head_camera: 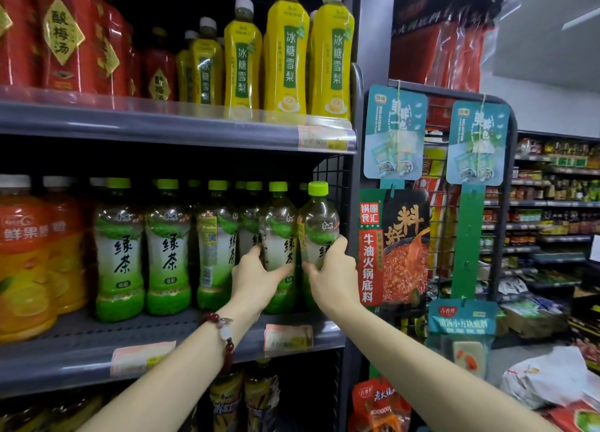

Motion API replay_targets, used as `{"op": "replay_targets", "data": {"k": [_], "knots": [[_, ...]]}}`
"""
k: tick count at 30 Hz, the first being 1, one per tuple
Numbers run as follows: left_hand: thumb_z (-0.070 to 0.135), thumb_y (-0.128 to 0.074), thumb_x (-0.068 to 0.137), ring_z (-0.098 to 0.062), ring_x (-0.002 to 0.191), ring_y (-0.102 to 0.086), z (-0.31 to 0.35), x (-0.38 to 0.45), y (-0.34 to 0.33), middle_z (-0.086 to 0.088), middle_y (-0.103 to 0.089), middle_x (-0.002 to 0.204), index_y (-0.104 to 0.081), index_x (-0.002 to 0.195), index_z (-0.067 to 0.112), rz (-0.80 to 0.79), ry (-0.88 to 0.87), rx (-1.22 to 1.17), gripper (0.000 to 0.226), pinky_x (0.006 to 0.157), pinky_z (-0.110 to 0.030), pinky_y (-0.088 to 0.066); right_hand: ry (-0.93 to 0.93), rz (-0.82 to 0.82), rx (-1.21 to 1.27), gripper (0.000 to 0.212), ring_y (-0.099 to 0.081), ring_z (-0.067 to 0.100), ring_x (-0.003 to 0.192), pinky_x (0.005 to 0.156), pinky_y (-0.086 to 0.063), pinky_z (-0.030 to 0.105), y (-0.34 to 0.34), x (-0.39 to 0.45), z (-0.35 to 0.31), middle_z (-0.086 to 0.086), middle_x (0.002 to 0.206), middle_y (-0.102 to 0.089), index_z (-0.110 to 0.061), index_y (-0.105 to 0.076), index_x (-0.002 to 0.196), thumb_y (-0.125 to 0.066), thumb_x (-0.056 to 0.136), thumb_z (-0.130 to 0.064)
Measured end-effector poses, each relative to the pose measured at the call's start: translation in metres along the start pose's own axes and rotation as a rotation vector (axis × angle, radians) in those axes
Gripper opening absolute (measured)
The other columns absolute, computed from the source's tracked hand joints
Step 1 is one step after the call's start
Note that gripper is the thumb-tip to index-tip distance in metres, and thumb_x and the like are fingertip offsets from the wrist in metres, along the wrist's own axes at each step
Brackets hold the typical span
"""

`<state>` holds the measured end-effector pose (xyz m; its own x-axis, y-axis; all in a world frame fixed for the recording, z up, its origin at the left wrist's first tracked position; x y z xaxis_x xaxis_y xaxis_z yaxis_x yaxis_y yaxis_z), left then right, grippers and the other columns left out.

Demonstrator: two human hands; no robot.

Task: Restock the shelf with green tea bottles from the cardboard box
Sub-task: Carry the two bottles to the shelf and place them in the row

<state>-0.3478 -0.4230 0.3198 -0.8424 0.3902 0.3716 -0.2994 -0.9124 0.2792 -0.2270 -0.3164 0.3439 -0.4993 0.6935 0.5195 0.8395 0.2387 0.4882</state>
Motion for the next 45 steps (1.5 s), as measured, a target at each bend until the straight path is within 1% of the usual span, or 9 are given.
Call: {"op": "replay_targets", "data": {"k": [4,9,15,19,23,31,35,39,45], "knots": [[0.033,-0.075,0.077,-0.029,0.136,-0.038,0.002,0.003,-0.001,-0.014,-0.047,0.142,-0.031,0.145,0.008,0.014,-0.014,0.086,0.085,0.109,-0.046,-0.038,-0.043,-0.02,-0.005,0.059,-0.062,0.033,0.109,0.086,-0.052,0.038,-0.004,0.006,0.001,0.018,0.121,-0.061,-0.001,-0.03,0.138,-0.063,0.091,-0.016],[0.034,-0.074,0.077,-0.03,0.137,-0.037,0.004,0.004,0.001,-0.016,-0.045,0.144,-0.027,0.146,0.006,0.007,-0.035,0.175,0.088,0.109,-0.045,-0.039,-0.105,-0.05,0.059,0.041,-0.063,0.031,0.105,0.088,-0.054,0.04,-0.006,0.009,0.004,0.017,0.114,-0.063,-0.002,-0.043,0.121,-0.065,0.09,-0.017],[0.035,-0.071,0.081,-0.029,0.138,-0.036,0.004,-0.002,0.006,-0.015,-0.04,0.148,-0.025,0.147,0.007,-0.029,-0.044,0.198,0.086,0.109,-0.041,-0.038,-0.049,-0.07,0.07,0.031,-0.064,0.024,0.086,0.074,-0.056,0.037,-0.005,0.006,0.005,0.006,0.09,-0.061,-0.005,-0.046,0.107,-0.065,0.09,-0.023],[0.033,-0.067,0.084,-0.028,0.139,-0.034,0.001,-0.004,0.014,-0.014,-0.035,0.151,-0.022,0.148,0.005,-0.045,-0.055,0.213,0.083,0.112,-0.042,-0.035,-0.046,-0.091,0.046,0.03,-0.047,0.009,0.059,0.053,-0.04,0.024,-0.011,0.007,0.007,-0.004,0.072,-0.047,-0.01,-0.045,0.098,-0.064,0.091,-0.031],[0.034,-0.066,0.085,-0.026,0.138,-0.037,0.0,-0.002,0.015,-0.012,-0.039,0.149,-0.026,0.147,0.007,-0.061,-0.054,0.215,0.08,0.111,-0.045,-0.037,-0.025,-0.083,0.04,0.03,-0.044,0.005,0.057,0.048,-0.034,0.02,-0.011,0.008,0.006,-0.006,0.07,-0.046,-0.01,-0.046,0.101,-0.063,0.091,-0.033],[0.032,-0.064,0.087,-0.027,0.141,-0.03,0.0,-0.002,0.014,-0.014,-0.03,0.154,-0.018,0.149,0.007,-0.097,-0.041,0.21,0.082,0.112,-0.042,-0.033,-0.037,-0.043,0.111,0.038,-0.066,0.024,0.085,0.077,-0.057,0.038,-0.016,0.007,0.006,0.007,0.094,-0.065,-0.006,-0.047,0.118,-0.065,0.09,-0.024],[0.029,-0.064,0.088,-0.027,0.139,-0.035,0.004,-0.003,0.009,-0.015,-0.035,0.15,-0.02,0.148,0.005,-0.093,-0.048,0.177,0.078,0.108,-0.036,-0.035,-0.072,-0.006,0.124,0.038,-0.067,0.028,0.095,0.083,-0.057,0.041,-0.018,0.006,0.008,0.013,0.109,-0.066,-0.007,-0.044,0.122,-0.062,0.092,-0.022],[0.023,-0.063,0.089,-0.026,0.126,-0.048,0.005,-0.007,0.003,-0.014,-0.052,0.134,-0.034,0.137,0.004,-0.063,-0.054,0.128,0.059,0.086,-0.024,-0.037,-0.099,0.03,0.108,0.052,-0.063,0.032,0.107,0.09,-0.054,0.042,-0.017,0.006,0.012,0.016,0.12,-0.063,-0.006,-0.037,0.136,-0.061,0.092,-0.021],[0.026,-0.063,0.088,-0.013,0.109,-0.05,0.011,-0.007,0.003,-0.011,-0.056,0.13,-0.04,0.133,0.004,-0.065,-0.122,0.19,0.054,0.084,-0.023,-0.037,-0.073,-0.044,0.016,0.072,-0.059,0.031,0.115,0.091,-0.049,0.037,-0.016,-0.001,0.014,0.018,0.131,-0.055,-0.007,-0.014,0.151,-0.058,0.093,-0.011]]}}
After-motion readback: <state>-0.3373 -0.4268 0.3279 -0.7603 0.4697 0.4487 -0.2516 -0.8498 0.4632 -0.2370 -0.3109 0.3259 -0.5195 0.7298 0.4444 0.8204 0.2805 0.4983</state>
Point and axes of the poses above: each hand's wrist, its own x-axis towards the middle knuckle, its own y-axis out of the back of the hand, z = x × y, the point moved 8 cm from there along x, towards the middle knuckle
